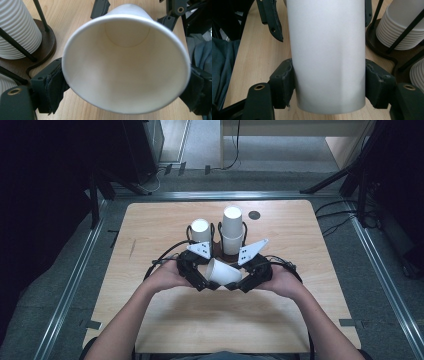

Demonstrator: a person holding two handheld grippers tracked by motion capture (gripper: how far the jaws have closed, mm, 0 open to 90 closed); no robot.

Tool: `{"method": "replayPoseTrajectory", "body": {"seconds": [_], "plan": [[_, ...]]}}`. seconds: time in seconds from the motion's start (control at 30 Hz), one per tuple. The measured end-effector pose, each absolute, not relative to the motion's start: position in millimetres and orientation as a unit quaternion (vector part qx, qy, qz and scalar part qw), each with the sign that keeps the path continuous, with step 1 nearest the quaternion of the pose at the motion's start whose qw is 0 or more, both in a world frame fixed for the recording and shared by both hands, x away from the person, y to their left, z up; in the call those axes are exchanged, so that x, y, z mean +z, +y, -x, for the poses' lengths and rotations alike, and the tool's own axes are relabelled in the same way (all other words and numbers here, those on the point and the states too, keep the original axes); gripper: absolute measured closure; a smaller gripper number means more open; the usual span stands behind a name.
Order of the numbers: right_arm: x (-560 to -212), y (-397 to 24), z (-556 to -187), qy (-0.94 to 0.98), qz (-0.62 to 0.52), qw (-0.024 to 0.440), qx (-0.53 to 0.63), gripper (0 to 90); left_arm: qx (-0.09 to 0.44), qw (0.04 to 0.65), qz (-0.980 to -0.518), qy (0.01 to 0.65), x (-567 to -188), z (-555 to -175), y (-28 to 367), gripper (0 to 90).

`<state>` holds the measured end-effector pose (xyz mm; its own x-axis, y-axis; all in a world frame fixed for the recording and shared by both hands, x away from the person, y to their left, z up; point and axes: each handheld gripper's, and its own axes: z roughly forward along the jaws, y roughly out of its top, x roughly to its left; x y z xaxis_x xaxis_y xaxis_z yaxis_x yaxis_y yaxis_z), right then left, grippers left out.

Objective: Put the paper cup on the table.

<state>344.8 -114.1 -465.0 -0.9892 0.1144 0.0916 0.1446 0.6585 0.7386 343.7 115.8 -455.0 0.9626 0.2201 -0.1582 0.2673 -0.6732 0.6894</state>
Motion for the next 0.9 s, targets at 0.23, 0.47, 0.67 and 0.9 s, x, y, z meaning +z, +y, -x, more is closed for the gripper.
{"method": "replayPoseTrajectory", "body": {"seconds": [0.23,0.47,0.67,0.9], "plan": [[-463.5,-113.4,-343.8,-0.906,0.068,0.028,-0.416,33.1,-0.049,0.406,-0.902,0.141,-457.7,-343.2,117.3,8.5],[-461.6,-112.1,-343.8,-0.900,0.070,0.040,-0.429,33.2,-0.061,0.433,-0.887,0.147,-457.8,-344.1,121.1,14.4],[-462.1,-111.7,-343.4,-0.900,0.066,0.041,-0.429,33.3,-0.061,0.433,-0.889,0.136,-458.1,-342.8,120.8,20.5],[-463.2,-109.5,-341.4,-0.903,0.061,0.040,-0.422,34.1,-0.088,0.423,-0.893,0.122,-458.7,-344.4,122.6,29.4]]}}
